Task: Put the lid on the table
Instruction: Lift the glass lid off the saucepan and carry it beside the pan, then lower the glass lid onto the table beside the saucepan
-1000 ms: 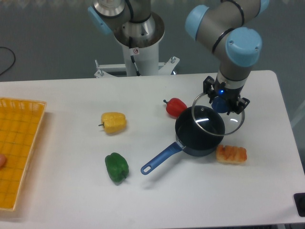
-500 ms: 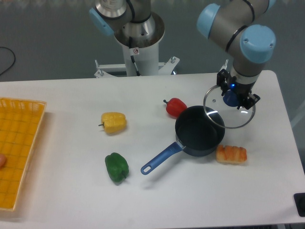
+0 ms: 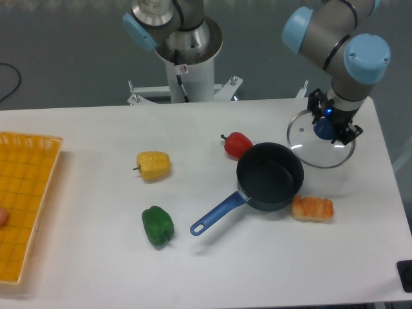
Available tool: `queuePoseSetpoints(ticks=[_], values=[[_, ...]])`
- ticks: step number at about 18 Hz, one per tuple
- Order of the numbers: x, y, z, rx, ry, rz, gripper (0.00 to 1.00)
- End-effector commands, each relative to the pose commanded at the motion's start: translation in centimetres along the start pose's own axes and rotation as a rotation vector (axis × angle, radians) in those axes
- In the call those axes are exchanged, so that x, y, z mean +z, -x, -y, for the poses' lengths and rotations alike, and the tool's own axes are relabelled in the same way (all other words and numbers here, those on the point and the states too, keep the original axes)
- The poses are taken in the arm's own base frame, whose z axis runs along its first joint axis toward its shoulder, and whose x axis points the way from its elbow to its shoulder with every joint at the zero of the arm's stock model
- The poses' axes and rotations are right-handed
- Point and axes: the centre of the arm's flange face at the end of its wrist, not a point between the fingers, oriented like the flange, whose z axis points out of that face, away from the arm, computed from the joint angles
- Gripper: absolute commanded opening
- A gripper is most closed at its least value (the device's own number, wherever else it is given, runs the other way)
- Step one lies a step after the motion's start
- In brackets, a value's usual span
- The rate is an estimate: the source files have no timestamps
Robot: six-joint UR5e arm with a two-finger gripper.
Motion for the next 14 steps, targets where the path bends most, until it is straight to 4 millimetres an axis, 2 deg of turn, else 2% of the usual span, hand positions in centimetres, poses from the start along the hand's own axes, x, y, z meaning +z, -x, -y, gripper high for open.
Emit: queuePoseSetpoints(ticks=[5,11,14], values=[[1.4,1.1,-1.3,-0.011,0.007,0.034,0.59],[3.9,3.0,-1.5,-0.011,0.013,0.061,0.59],[5.1,3.3,-1.1,-0.005,0.012,0.051,0.59]])
